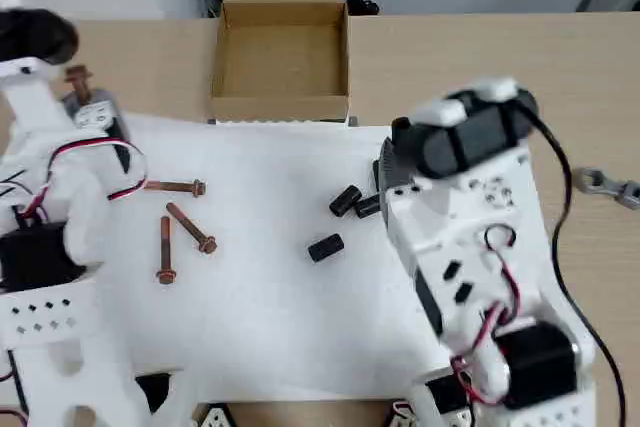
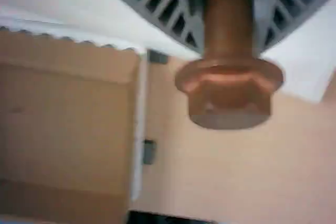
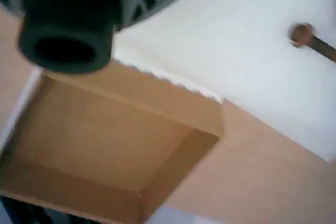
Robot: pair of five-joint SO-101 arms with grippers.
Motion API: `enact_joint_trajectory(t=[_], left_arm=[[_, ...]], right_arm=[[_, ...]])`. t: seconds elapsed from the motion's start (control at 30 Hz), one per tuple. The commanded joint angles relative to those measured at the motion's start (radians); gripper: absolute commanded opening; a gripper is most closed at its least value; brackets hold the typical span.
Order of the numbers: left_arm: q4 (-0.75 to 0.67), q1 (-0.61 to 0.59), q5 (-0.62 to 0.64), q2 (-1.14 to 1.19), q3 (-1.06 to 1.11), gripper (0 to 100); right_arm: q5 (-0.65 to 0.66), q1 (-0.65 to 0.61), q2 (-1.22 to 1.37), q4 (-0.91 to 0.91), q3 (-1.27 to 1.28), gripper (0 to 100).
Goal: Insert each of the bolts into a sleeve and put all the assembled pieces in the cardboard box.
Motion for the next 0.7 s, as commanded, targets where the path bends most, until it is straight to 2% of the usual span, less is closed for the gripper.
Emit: enact_joint_trajectory(t=[0.0, 0.1, 0.3, 0.47, 0.67], left_arm=[[-0.060, 0.077, 0.009, -0.035, -0.005, 1], [-0.112, 0.123, 0.018, -0.035, -0.008, 1], [-0.180, 0.166, 0.129, -0.035, -0.021, 1], [-0.161, 0.285, 0.132, -0.037, -0.044, 1], [-0.167, 0.397, 0.164, -0.044, -0.025, 1]], right_arm=[[-0.064, -0.028, -0.030, -0.033, 0.061, 0.4], [-0.035, -0.087, -0.038, -0.139, 0.178, 0.4], [0.041, -0.180, -0.028, -0.358, 0.353, 0.4], [0.075, -0.143, -0.050, -0.346, 0.411, 0.3], [0.077, -0.177, -0.054, -0.392, 0.448, 0.3]])
